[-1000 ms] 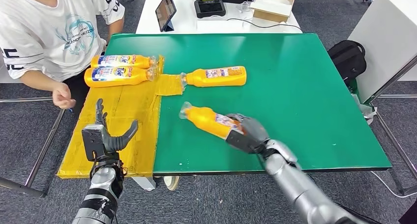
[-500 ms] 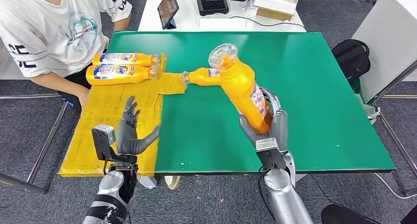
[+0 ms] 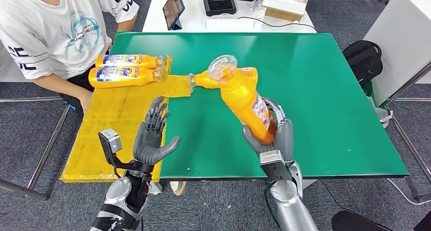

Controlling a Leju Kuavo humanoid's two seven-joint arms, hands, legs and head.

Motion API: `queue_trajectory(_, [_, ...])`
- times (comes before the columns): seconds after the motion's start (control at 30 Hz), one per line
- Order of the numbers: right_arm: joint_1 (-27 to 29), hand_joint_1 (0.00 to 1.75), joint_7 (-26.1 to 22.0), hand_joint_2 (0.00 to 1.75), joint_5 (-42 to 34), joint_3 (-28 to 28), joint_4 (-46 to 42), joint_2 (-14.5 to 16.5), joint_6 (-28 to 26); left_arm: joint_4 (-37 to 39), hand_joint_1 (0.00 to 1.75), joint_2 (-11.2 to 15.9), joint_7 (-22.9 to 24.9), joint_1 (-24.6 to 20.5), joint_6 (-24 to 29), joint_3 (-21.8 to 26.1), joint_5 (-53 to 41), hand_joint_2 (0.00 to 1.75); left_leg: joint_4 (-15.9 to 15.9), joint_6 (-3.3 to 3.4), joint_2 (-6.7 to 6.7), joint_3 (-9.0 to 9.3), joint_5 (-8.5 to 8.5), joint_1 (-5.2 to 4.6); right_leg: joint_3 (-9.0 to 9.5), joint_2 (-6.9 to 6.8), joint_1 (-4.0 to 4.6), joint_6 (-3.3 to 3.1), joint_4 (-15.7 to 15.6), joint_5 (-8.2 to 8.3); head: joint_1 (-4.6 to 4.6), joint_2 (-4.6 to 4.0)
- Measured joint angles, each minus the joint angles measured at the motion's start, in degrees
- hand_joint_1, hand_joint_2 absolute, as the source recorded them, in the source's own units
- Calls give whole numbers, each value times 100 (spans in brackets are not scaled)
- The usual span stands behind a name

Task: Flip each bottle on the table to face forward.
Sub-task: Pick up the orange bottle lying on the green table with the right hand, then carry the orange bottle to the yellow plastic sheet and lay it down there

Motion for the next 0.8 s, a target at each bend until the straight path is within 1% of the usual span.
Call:
queue_trajectory(0.17, [3,175,-167,175,365,262,381,231,-47,-27,0,-3,110,-3,-241,-241,105,175,0,0,1,0,0,2,-1,0,2,0,1,0,0,0])
queue_trajectory(0.37, [-31,175,-180,175,915,957,1014,497,-302,31,0,-33,218,-52,-402,-504,195,175,-1,-1,2,0,0,4,-3,0,3,-1,1,-1,1,0])
queue_trajectory(0.57, [-127,175,-180,175,989,1414,1553,636,-365,114,0,-37,251,-76,-401,-612,202,175,-1,0,3,-1,0,2,-4,1,1,-1,0,-1,1,0])
queue_trajectory(0.8, [-278,175,-180,175,974,1569,1927,702,-414,191,0,-35,259,-62,-400,-614,215,175,-1,-1,3,-1,1,2,-5,1,2,-1,0,0,-1,0])
